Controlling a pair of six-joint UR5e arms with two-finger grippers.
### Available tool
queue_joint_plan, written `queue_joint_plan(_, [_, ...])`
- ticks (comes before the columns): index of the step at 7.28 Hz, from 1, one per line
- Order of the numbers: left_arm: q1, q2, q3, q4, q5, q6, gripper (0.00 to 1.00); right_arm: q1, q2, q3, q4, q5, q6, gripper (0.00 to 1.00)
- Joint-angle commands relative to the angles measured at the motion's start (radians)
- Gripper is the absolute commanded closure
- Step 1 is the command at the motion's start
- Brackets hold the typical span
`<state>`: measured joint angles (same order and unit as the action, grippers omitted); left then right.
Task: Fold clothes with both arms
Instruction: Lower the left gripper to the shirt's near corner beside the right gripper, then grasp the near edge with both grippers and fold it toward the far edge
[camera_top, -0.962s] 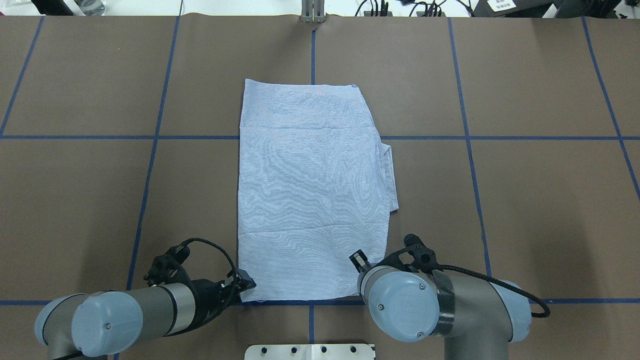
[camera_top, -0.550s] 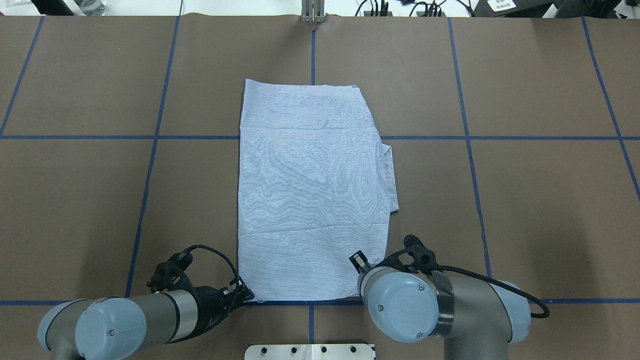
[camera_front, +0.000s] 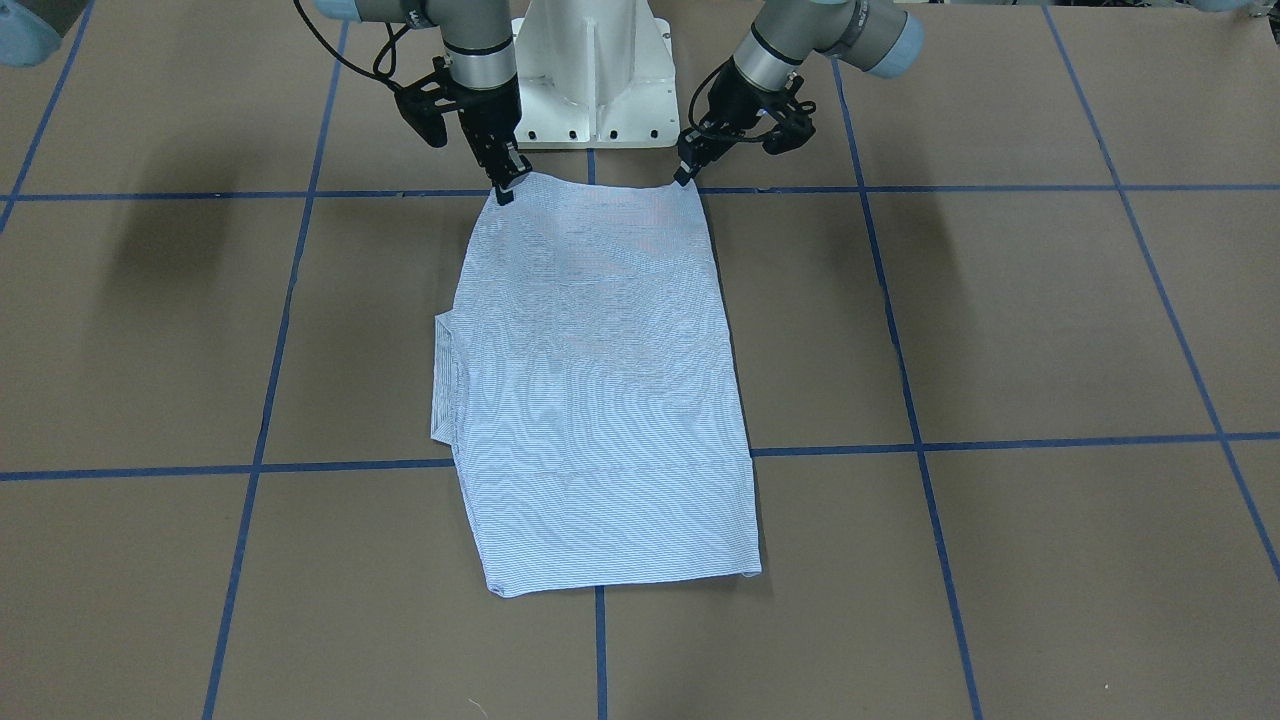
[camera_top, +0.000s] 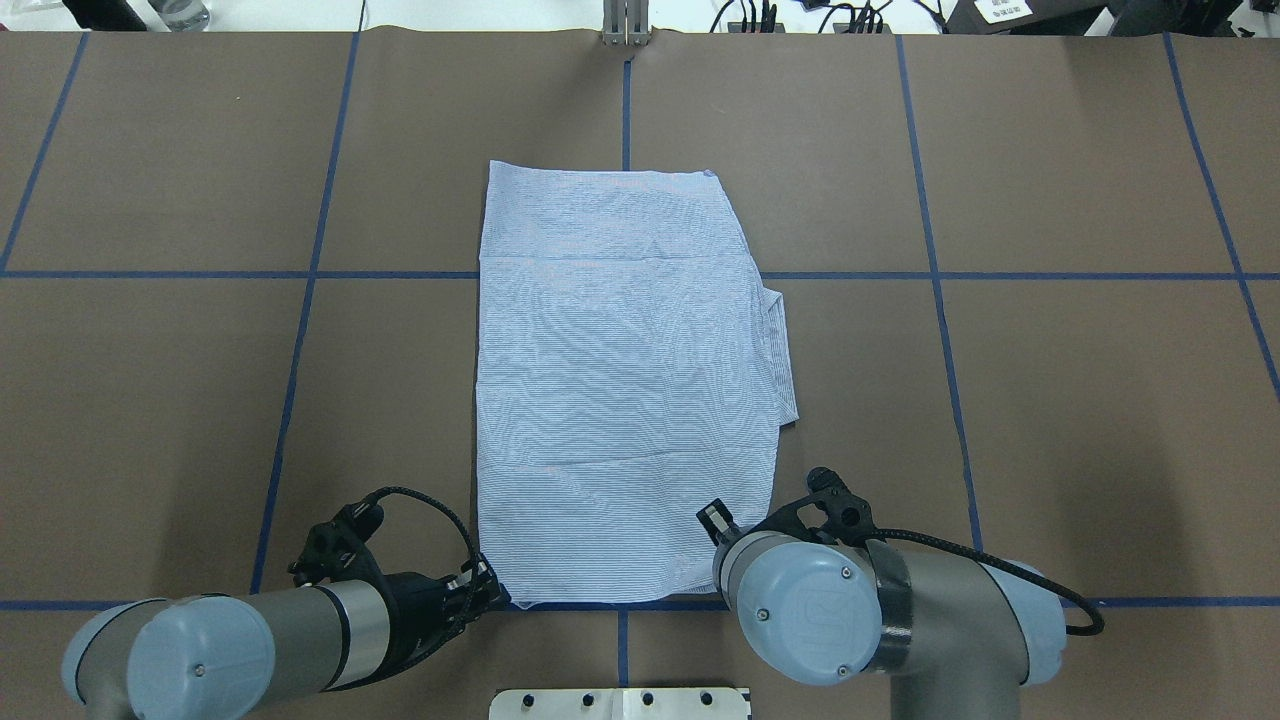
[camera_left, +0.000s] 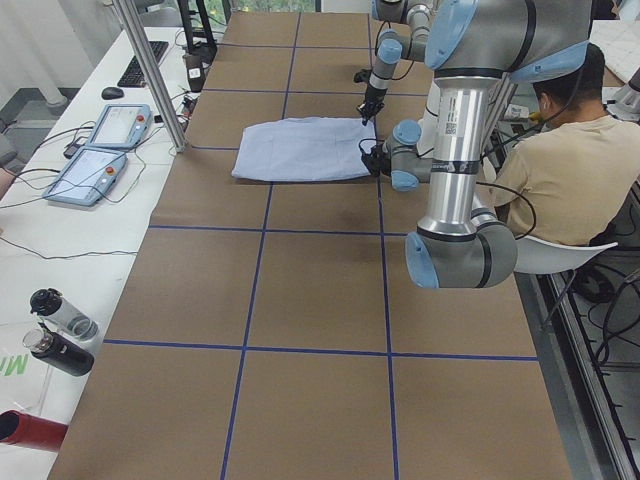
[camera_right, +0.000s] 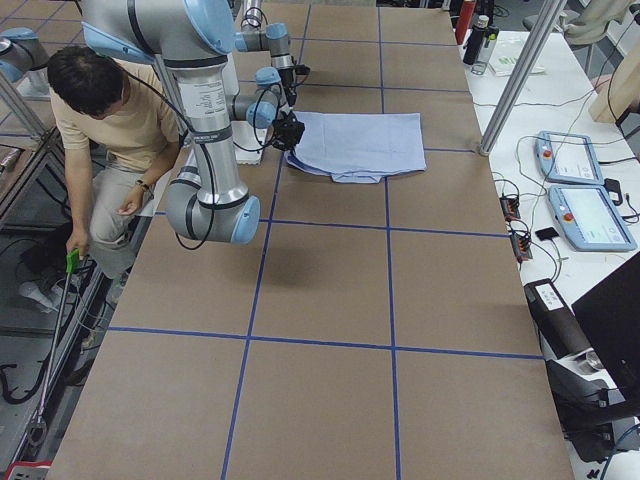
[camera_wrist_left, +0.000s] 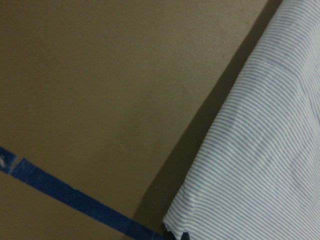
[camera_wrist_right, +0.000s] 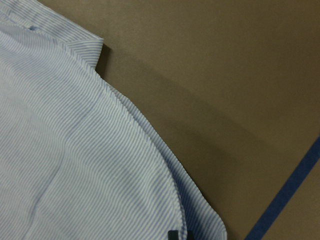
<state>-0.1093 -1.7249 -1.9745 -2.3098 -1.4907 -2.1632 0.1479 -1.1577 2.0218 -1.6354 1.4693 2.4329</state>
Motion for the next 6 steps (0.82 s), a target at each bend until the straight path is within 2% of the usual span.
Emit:
queue_joint_plan(1, [-0.010, 0.054, -0.177, 0.001, -0.006, 0.000, 1.00, 0.016, -0.010, 0.105, -0.062, 0.005, 0.000, 1.00])
queue_joint_plan(2, [-0.062, 0.039, -0.213, 0.001, -0.013, 0.005, 1.00, 0.060, 0.003, 0.133, -0.125, 0.064, 0.000, 1.00])
queue_joint_plan(4, [-0.278, 0.021, -0.195, 0.003, -0.209, 0.029, 1.00, 0.201, 0.021, 0.134, -0.121, 0.190, -0.073, 1.00])
queue_joint_plan(5, [-0.349, -0.020, -0.149, 0.007, -0.259, 0.045, 1.00, 0.272, 0.045, 0.120, -0.121, 0.254, -0.118, 1.00])
queue_joint_plan(6, [-0.371, -0.063, -0.091, 0.009, -0.263, 0.048, 1.00, 0.335, 0.077, 0.077, -0.116, 0.303, -0.171, 1.00])
